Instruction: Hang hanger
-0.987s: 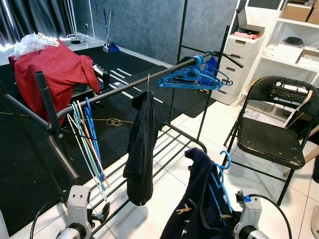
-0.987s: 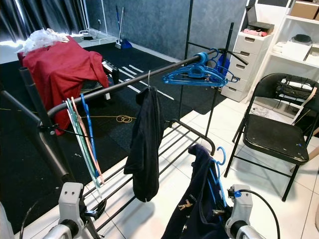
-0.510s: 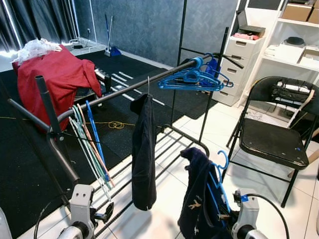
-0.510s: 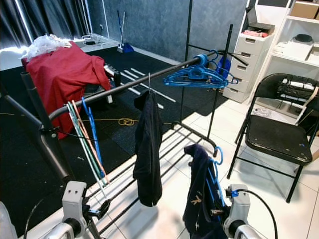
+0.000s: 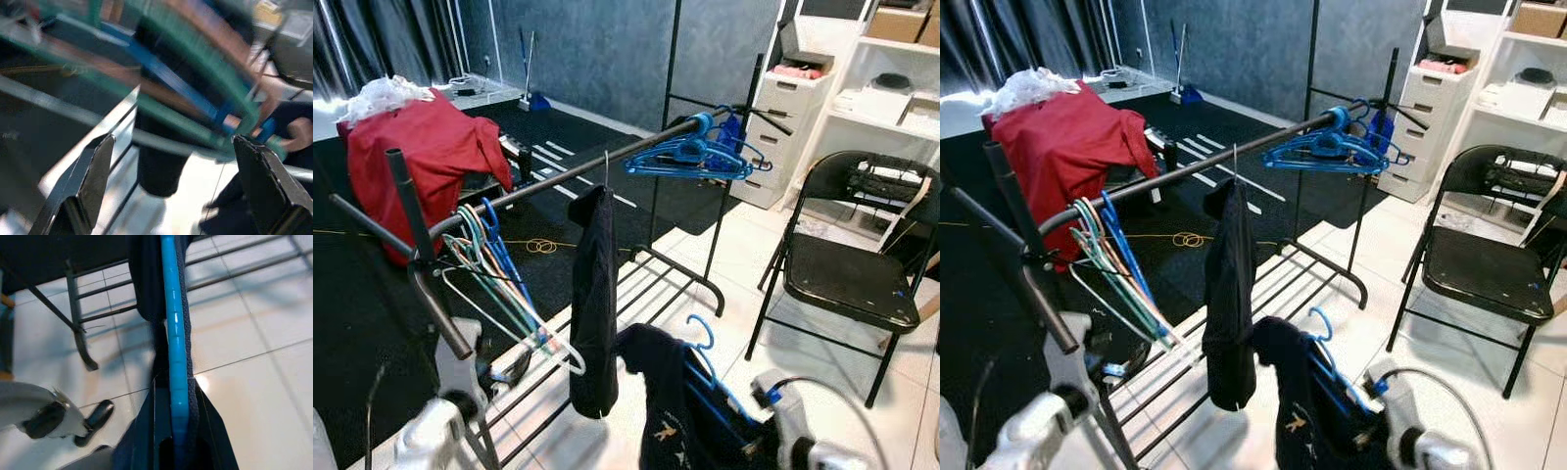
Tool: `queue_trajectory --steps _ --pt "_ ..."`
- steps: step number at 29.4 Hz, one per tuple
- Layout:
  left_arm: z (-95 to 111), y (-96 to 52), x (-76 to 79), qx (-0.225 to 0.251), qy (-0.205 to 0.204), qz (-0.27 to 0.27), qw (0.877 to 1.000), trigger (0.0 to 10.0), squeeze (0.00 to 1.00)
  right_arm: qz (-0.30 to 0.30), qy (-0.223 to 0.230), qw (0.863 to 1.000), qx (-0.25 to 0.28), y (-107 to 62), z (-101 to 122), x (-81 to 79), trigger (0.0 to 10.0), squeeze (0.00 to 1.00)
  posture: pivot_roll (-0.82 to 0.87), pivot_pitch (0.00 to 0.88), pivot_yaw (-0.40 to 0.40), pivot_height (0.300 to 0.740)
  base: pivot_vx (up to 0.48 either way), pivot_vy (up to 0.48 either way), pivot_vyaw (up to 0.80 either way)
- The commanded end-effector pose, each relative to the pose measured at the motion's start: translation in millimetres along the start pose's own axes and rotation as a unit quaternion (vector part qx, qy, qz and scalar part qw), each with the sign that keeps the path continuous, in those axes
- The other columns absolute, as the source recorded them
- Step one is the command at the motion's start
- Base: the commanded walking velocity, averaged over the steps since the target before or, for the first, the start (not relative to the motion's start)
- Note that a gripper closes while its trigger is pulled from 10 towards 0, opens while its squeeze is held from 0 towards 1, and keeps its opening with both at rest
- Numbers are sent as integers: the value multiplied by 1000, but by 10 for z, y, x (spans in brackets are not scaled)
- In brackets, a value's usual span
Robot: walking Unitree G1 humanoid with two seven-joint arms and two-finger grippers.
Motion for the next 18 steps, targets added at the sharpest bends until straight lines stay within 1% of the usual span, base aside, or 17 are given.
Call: queue_trajectory --steps 1,2,3,4,6,7,8,9,10,11,12,13,14,15,17,18 --pt "59 33 54 2 9 -29 1000 10000 0 5 -11 999 30 10 196 24 10000 0 -24 0 -40 740 0 0 0" --pt "108 36 104 -1 33 -62 998 10000 0 15 -21 998 49 4 333 20 10000 0 -27 0 -37 740 0 0 0" --pt "108 36 104 -1 33 -62 998 10000 0 15 -21 998 49 4 333 20 10000 0 -27 0 -37 740 0 0 0" --pt "134 34 138 -4 49 -83 995 10000 0 23 -28 998 61 1 415 10 10000 0 -26 0 -35 740 0 0 0" --pt "134 34 138 -4 49 -83 995 10000 0 23 -28 998 61 1 415 10 10000 0 -26 0 -35 740 0 0 0" --pt "195 24 179 -8 74 -114 991 10000 0 50 -36 996 67 -40 489 -37 10000 0 -26 0 -35 740 0 0 0" --pt "247 7 209 -11 90 -137 986 10000 0 73 -43 994 66 -80 526 -74 10000 0 -26 0 -35 740 0 0 0" --pt "247 7 209 -11 90 -137 986 10000 0 73 -43 994 66 -80 526 -74 10000 0 -26 0 -35 740 0 0 0" --pt "267 -16 215 -22 115 -155 981 10000 0 89 -46 993 60 -127 531 -89 10000 0 -30 0 -35 740 0 0 0" --pt "228 -54 216 -47 143 -172 973 10000 0 90 -51 993 52 -165 522 -73 10000 0 -31 0 -33 740 0 0 0" --pt "228 -54 216 -47 143 -172 973 10000 0 90 -51 993 52 -165 522 -73 10000 0 -31 0 -33 740 0 0 0" --pt "165 -86 210 -70 167 -183 966 10000 0 84 -51 994 47 -185 504 -45 10000 0 -31 0 -33 740 0 0 0" --pt "77 -120 210 -94 176 -188 962 10000 0 72 -52 995 43 -203 480 -17 10000 0 -31 0 -30 740 0 0 0" --pt "22 -142 213 -108 178 -189 960 10000 0 63 -53 996 41 -212 466 -1 10000 0 -31 0 -30 740 0 0 0" --pt "-172 -210 266 -139 159 -188 959 10000 0 40 -45 997 42 -226 427 14 10000 0 -31 0 -23 740 0 0 0" --pt "-172 -210 266 -139 159 -188 959 10000 0 40 -45 997 42 -226 427 14 10000 0 -31 0 -23 740 0 0 0"
Point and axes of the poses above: a point about 5 cm out from each wrist's last joint towards the gripper, its own y axis pointing out of the wrist towards the gripper, its own z axis along the axis of the wrist's last joint, x = y × z, the point moved 2 cm from there along y, pointing out of the wrist towards the gripper, and after that the axes turned 1 degree about y, right-handed, at the moved point
